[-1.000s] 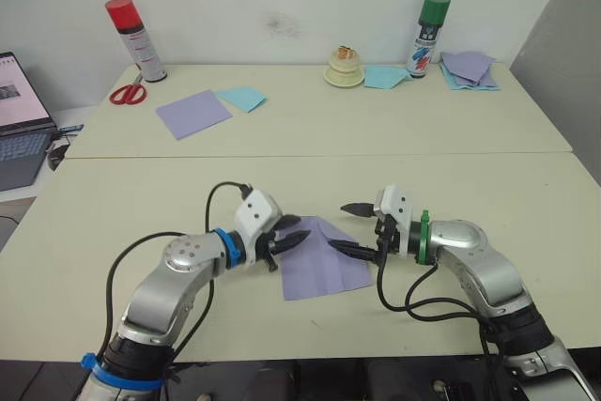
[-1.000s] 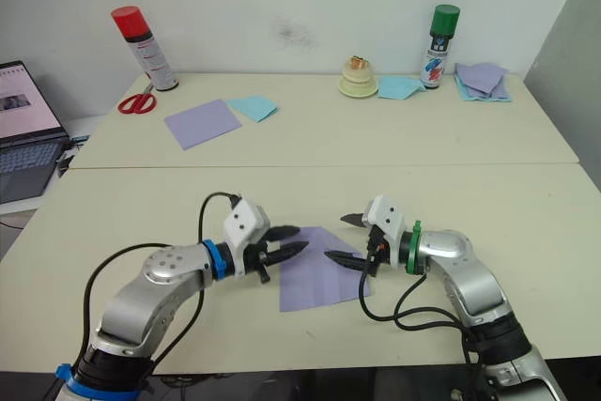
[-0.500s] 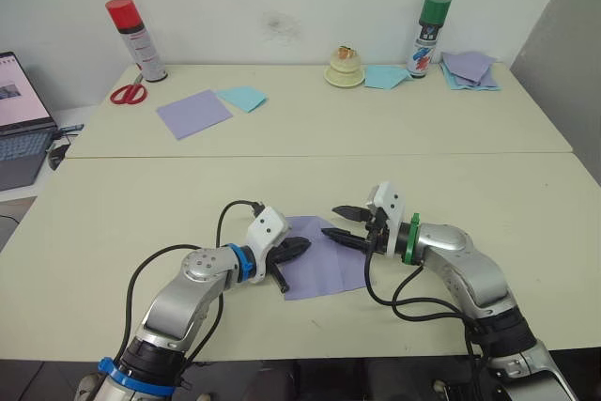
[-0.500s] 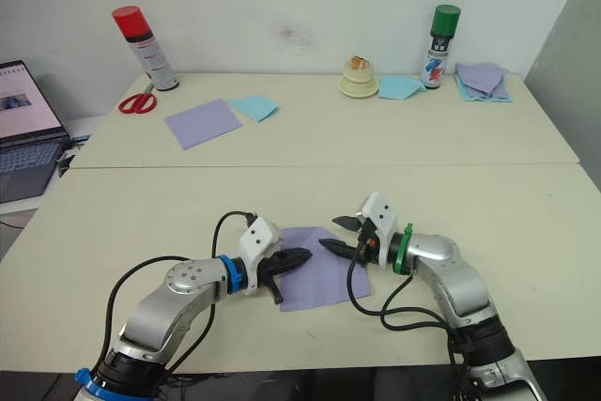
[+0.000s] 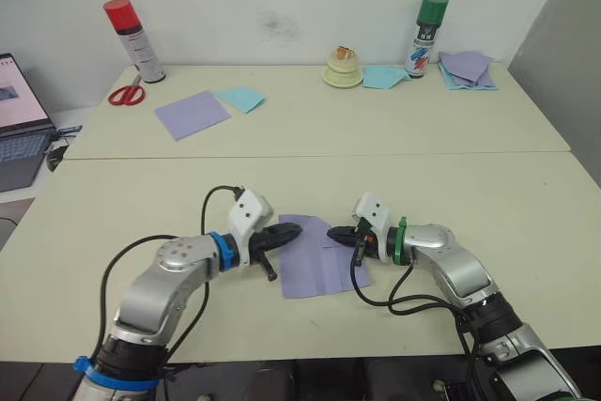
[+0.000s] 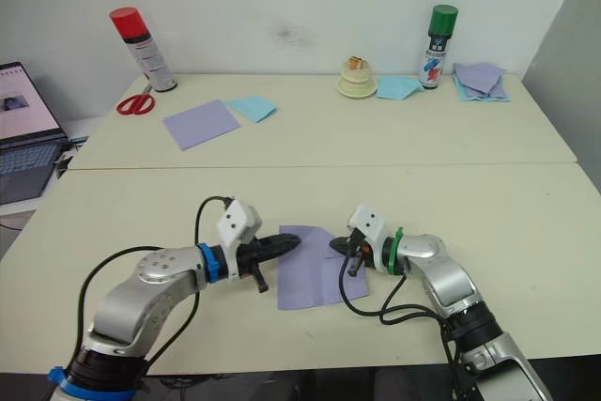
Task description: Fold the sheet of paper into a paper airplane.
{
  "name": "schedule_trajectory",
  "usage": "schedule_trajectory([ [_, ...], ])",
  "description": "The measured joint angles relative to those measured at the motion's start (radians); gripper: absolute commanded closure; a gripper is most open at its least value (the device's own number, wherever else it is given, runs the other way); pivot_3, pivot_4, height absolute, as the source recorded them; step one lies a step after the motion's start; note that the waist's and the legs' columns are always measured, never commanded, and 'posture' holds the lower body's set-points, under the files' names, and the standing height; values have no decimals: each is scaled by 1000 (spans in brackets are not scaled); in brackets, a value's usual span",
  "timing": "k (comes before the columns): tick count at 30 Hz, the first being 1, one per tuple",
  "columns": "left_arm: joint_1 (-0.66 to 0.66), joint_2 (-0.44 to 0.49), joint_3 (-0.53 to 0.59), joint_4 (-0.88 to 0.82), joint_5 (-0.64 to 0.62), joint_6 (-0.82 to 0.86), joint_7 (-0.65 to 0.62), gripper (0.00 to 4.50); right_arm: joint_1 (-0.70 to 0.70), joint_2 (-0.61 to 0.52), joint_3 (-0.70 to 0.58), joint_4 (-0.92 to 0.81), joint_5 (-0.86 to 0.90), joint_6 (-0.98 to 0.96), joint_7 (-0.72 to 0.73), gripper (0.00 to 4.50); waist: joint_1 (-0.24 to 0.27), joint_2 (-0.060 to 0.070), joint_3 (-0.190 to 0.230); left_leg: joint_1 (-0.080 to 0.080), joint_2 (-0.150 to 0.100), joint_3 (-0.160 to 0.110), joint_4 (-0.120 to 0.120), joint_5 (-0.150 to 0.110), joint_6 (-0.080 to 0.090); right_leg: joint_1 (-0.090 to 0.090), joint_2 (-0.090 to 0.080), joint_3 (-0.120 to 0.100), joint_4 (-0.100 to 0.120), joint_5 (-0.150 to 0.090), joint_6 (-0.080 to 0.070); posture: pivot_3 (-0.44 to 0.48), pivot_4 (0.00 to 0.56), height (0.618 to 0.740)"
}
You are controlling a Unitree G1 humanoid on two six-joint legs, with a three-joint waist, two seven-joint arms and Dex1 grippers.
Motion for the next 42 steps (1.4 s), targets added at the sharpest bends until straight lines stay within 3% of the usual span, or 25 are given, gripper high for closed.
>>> schedule_trajectory([
  [4, -13, -12, 165, -1, -87, 66, 66, 3466, 0, 4, 1, 6, -14, -16, 4, 4500, 0, 0, 0, 1, 0, 0, 0, 0, 0, 1, 1, 0, 0, 0, 0, 0, 150, 740],
  [8, -2, -119, 300, -1, -235, 198, 170, 2189, 8, 4, -1, 3, -15, -19, 11, 4500, 2, 0, 0, 2, -1, 0, 0, 0, 0, 1, 0, 0, -1, 0, 0, 0, 150, 740],
  [11, 17, -183, 303, 3, -297, 261, 220, 1295, 12, 6, 2, 0, -16, -21, 14, 4500, 2, -1, -1, 2, 0, 0, 0, 0, 0, 1, 0, 0, 0, 0, 0, 0, 150, 740],
  [16, 17, -229, 245, 26, -301, 309, 281, 1295, 15, 6, 5, -1, -21, -31, 11, 4500, 2, -1, -1, 2, 0, 1, 0, 0, 0, 2, 1, 1, 0, 0, 0, 0, 150, 740],
  [20, 16, -238, 135, 103, -210, 242, 292, 1295, 21, 11, 5, -1, -21, -36, 3, 4500, 2, -1, -1, 3, 0, 2, 0, 0, 0, 2, 1, 2, 0, 0, 0, 0, 150, 740],
  [24, 16, -244, 108, 116, -176, 191, 288, 1295, 25, 11, 4, -4, -20, -35, -5, 4500, 3, -1, -1, 3, 0, 2, 0, 0, 0, 2, 1, 2, 0, 0, 0, 0, 150, 740],
  [28, 16, -244, 103, 125, -171, 171, 286, 2142, 31, 11, 4, -11, -20, -35, -7, 4500, 3, -1, -1, 3, 0, 2, 0, 0, 0, 2, 1, 2, 0, 0, 0, 0, 150, 740],
  [35, 28, -228, 114, 109, -181, 165, 267, 4490, 32, 12, 4, -11, -21, -36, -8, 4500, 3, -1, -1, 3, 0, 2, 0, 0, 0, 2, 1, 2, 0, 0, 0, 0, 150, 740],
  [40, 27, -214, 98, 101, -166, 158, 263, 4490, 31, 16, 4, -8, -21, -36, -9, 4500, 2, -1, -1, 3, 0, 1, 0, 0, 0, 2, 1, 2, 0, 0, 0, 0, 150, 740],
  [42, 16, -167, 44, 101, -107, 115, 243, 4490, 29, 19, 4, -8, -21, -31, -10, 4500, 2, -1, -1, 3, 0, 2, 0, 0, 0, 2, 1, 2, 0, 0, 0, 0, 150, 740],
])
